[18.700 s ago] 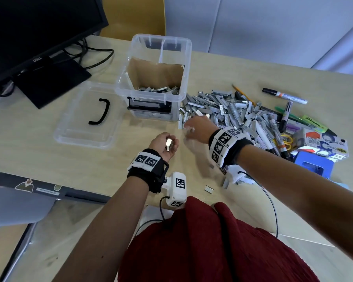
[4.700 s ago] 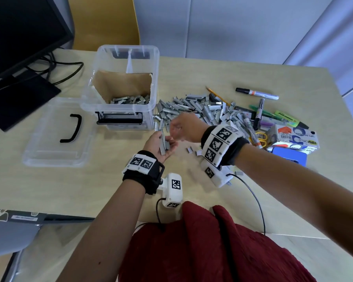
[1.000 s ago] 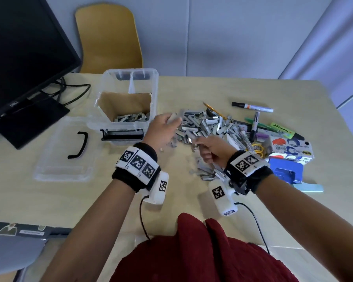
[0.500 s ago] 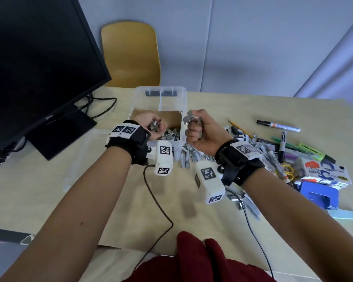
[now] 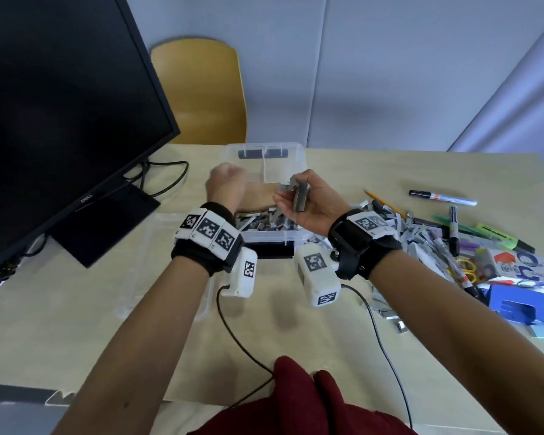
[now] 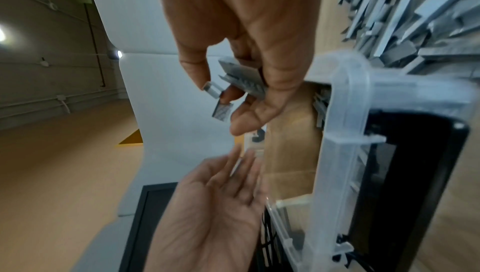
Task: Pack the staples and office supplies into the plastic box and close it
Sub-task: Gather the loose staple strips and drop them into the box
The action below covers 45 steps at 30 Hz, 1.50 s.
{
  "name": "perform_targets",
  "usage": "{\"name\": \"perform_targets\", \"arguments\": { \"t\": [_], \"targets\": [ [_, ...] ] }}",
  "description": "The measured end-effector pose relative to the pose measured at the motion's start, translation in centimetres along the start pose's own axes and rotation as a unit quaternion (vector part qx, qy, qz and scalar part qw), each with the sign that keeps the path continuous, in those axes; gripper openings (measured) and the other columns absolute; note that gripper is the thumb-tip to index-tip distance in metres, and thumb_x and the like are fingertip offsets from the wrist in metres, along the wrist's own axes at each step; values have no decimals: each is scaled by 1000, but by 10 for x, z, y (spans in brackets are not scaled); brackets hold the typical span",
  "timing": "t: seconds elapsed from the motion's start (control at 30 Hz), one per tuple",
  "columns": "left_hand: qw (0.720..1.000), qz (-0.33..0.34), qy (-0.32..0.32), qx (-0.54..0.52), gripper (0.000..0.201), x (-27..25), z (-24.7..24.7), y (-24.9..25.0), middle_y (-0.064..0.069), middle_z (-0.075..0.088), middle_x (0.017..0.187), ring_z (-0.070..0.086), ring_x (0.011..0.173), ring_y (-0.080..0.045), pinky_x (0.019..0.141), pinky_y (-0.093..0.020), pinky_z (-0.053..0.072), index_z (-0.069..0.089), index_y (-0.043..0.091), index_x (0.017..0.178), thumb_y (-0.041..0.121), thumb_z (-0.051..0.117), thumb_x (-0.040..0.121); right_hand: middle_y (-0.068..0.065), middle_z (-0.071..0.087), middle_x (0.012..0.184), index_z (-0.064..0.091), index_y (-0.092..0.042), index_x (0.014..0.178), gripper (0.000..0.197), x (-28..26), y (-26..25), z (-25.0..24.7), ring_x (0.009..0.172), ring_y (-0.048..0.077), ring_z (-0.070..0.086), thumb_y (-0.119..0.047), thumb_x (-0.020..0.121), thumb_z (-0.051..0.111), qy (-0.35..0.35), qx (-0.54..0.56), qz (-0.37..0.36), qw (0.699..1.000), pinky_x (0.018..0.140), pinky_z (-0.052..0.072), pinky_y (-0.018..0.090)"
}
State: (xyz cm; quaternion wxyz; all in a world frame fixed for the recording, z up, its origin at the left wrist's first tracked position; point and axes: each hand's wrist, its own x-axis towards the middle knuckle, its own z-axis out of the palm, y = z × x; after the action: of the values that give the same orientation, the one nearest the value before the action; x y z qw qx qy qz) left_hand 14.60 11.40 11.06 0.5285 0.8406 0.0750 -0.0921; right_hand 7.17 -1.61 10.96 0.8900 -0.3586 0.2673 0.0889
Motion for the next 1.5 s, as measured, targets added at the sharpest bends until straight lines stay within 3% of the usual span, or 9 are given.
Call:
{"name": "perform_targets", "arguments": {
  "t": [0.27, 0.47, 0.6, 0.77, 0.93, 1.07, 1.17, 1.3, 1.5],
  "targets": [
    [996, -53, -18, 68, 35, 0, -17, -58, -15, 51, 129, 48, 117, -30, 94, -32, 37, 48, 6, 125, 22, 28, 100, 7, 42, 68, 42, -9, 72, 23, 28, 31, 40, 55, 16, 47, 2, 91, 36, 42, -146, 51, 987, 99, 42, 32],
    [996, -56, -4, 63, 39, -5, -14, -62, -20, 53, 126, 47, 117, -33, 94, -33, 36, 51, 2, 120, 24, 25, 101, 10, 50, 81, 44, -12, 74, 23, 27, 33, 49, 79, 24, 54, -2, 93, 36, 72, -207, 69, 973, 77, 45, 33],
    [993, -55, 36, 93, 36, -11, -11, -58, -19, 46, 134, 45, 122, -33, 99, -37, 34, 42, 3, 129, 21, 28, 101, 26, 49, 130, 46, 6, 125, 33, 19, 27, 32, 107, 38, 58, 0, 93, 39, 35, -243, 43, 969, 84, 49, 40],
    [966, 130, 140, 175, 37, -38, 16, -33, -12, 39, 136, 38, 125, -27, 103, -38, 29, 42, 7, 128, 7, 44, 91, 14, 64, 86, 56, 1, 94, 16, -10, -2, -15, 75, 22, 65, -2, 94, 40, -28, -286, -13, 958, 75, 55, 30],
    [947, 294, 78, 103, 17, -83, 62, 5, -14, 59, 101, 51, 86, -18, 72, -18, 31, 59, -2, 95, 1, 43, 90, 15, 62, 80, 59, 7, 96, 18, -39, -36, -81, 71, 23, 63, -3, 94, 43, 28, -352, -66, 933, 67, 56, 26],
    [953, 295, -32, 59, 16, -112, 106, 3, -3, 53, 70, 51, 69, -23, 67, -31, 42, 56, 4, 84, 1, 42, 90, 37, 61, 92, 52, 21, 110, 27, -51, -45, -133, 69, 37, 65, 1, 95, 43, 56, -514, -83, 852, 73, 56, 35],
    [955, 217, -132, 152, 19, -118, 134, -16, -3, 52, 67, 58, 70, -27, 68, -32, 47, 59, 0, 89, 6, 41, 92, 23, 64, 84, 64, 12, 96, 18, -56, -40, -163, 59, 14, 65, 5, 89, 49, 18, -671, -99, 735, 65, 54, 22],
    [839, 137, -330, 410, 11, -128, 158, -41, -11, 50, 71, 49, 62, -22, 60, -26, 37, 51, 8, 80, 12, 50, 90, 12, 66, 102, 68, -3, 94, 14, -58, -21, -186, 95, 24, 61, -11, 85, 60, -19, -841, -68, 536, 90, 49, 34],
    [799, 77, -335, 494, 31, -141, 184, -71, -11, 62, 95, 62, 87, -27, 73, -32, 49, 61, 3, 101, 26, 67, 82, 9, 61, 100, 60, -8, 97, 22, -64, -1, -199, 89, 24, 56, -23, 82, 63, -42, -895, -64, 440, 81, 51, 34]
  ]
}}
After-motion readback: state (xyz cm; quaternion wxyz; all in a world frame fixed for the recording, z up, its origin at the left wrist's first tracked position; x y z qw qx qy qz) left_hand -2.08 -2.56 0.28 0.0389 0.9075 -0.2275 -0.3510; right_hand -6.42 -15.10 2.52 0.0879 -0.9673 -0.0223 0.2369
